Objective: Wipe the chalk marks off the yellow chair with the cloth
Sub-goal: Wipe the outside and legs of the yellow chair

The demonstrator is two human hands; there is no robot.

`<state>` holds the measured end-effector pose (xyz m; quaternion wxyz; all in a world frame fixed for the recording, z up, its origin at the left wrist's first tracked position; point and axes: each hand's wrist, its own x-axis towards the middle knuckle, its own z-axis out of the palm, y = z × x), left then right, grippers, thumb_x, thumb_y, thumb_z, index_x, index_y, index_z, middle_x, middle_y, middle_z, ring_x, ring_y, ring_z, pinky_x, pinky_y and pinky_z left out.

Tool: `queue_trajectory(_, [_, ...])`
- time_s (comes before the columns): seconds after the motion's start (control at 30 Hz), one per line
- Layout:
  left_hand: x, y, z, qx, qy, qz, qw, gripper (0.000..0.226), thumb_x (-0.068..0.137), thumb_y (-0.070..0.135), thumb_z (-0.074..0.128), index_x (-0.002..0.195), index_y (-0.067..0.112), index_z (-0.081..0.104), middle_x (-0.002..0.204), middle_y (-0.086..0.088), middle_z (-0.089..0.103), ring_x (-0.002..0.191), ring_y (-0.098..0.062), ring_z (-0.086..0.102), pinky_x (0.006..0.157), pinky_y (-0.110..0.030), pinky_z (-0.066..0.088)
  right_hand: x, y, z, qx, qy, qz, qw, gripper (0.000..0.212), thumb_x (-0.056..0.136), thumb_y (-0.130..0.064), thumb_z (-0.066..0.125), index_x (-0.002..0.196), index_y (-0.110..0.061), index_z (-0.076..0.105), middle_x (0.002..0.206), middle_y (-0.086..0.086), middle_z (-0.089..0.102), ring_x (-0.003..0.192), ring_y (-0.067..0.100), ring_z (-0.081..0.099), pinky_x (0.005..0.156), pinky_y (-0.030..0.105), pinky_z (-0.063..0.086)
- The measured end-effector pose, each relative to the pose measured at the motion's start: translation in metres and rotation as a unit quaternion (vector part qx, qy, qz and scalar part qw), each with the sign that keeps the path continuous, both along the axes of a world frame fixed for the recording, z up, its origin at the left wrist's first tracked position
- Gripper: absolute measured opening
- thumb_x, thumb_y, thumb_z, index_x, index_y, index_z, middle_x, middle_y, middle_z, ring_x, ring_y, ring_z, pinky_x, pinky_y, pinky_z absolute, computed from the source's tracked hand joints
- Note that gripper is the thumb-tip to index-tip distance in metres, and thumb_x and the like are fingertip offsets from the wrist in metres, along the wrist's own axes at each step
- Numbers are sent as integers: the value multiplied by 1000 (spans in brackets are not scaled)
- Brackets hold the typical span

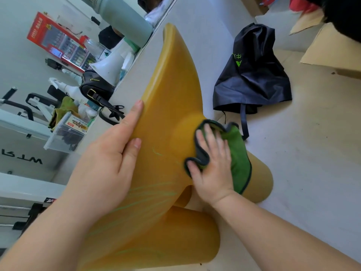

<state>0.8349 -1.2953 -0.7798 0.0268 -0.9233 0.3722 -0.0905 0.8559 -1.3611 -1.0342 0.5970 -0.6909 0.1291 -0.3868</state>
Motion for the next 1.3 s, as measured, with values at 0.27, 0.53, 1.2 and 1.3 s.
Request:
queue_trajectory(0.27, [-2,-2,0,-11,9,12,1000,58,98,37,41,144,64,18,112,59,24,99,29,36,79,9,28,-5,-2,1,83,51,20,995,68,96,-72,29,157,-53,6,169,-25,3,159,14,-6,126,57,0])
queue_trajectory(0.53, [4,-32,4,12,-42,60,997,57,99,33,47,143,62,25,78,28,61,64,3,55,54,-10,35,15,-31,58,41,-51,23,998,65,100,-65,33,160,-45,18,169,-23,11,159,15,8,128,49,6])
queue_trajectory(1.2, [23,-92,8,11,-22,94,995,55,102,31,44,151,48,24,141,6,53,98,-7,50,82,-18,29,26,-47,47,44,-53,13,998,57,101,-60,32,157,-51,21,169,-25,8,158,12,0,127,49,0])
queue_trajectory(1.3, [20,-93,6,13,-20,104,994,55,103,32,41,151,50,19,133,4,57,74,-2,37,76,-19,28,22,-46,-10,91,41,9,995,63,98,-69,27,158,-50,20,169,-25,9,157,7,-2,127,49,2])
